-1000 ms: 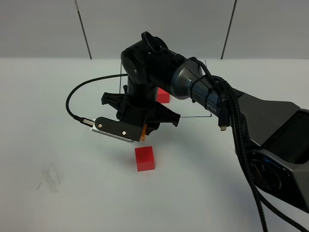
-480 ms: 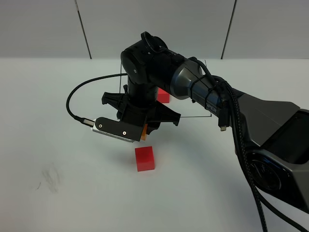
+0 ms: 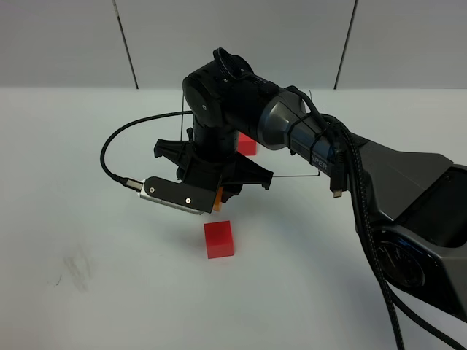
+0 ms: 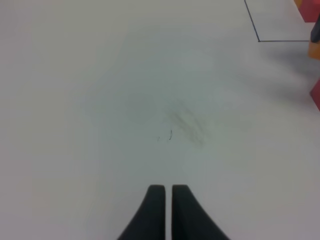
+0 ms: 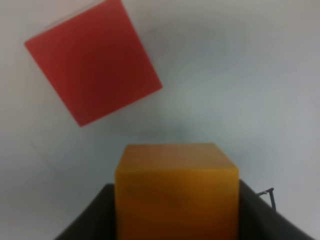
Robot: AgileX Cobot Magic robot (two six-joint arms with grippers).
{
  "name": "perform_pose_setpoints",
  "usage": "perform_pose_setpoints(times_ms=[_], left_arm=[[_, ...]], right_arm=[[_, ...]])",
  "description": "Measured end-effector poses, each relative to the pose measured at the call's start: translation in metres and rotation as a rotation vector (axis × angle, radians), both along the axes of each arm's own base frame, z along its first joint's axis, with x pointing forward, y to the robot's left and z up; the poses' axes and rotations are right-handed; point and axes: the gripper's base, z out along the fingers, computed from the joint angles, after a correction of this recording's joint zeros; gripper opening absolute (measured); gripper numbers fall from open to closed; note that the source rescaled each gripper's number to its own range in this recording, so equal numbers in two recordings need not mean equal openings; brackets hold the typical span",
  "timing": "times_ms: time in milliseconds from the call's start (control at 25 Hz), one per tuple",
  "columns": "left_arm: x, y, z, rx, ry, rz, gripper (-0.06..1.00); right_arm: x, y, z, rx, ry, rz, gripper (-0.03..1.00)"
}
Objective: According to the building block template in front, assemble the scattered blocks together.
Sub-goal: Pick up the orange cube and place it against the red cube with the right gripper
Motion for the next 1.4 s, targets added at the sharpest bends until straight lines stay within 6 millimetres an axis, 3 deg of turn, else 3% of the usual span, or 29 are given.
perform_pose_setpoints(times_ms=[640, 920, 1400], left_arm=[[0.000, 0.000, 0.000, 0.000, 0.000, 0.000, 0.00], [0.000, 0.000, 0.000, 0.000, 0.000, 0.000, 0.00], [0.000, 0.000, 0.000, 0.000, 0.000, 0.000, 0.00]], right_arm=[[0.004, -0.005, 0.000, -0.055, -0.048, 0.009, 0.51], [0.006, -0.004, -0.013, -0.071, -0.029, 0.010, 0.51], [0.005, -0.004, -0.015, -0.071, -0.024, 0.010, 0.51]])
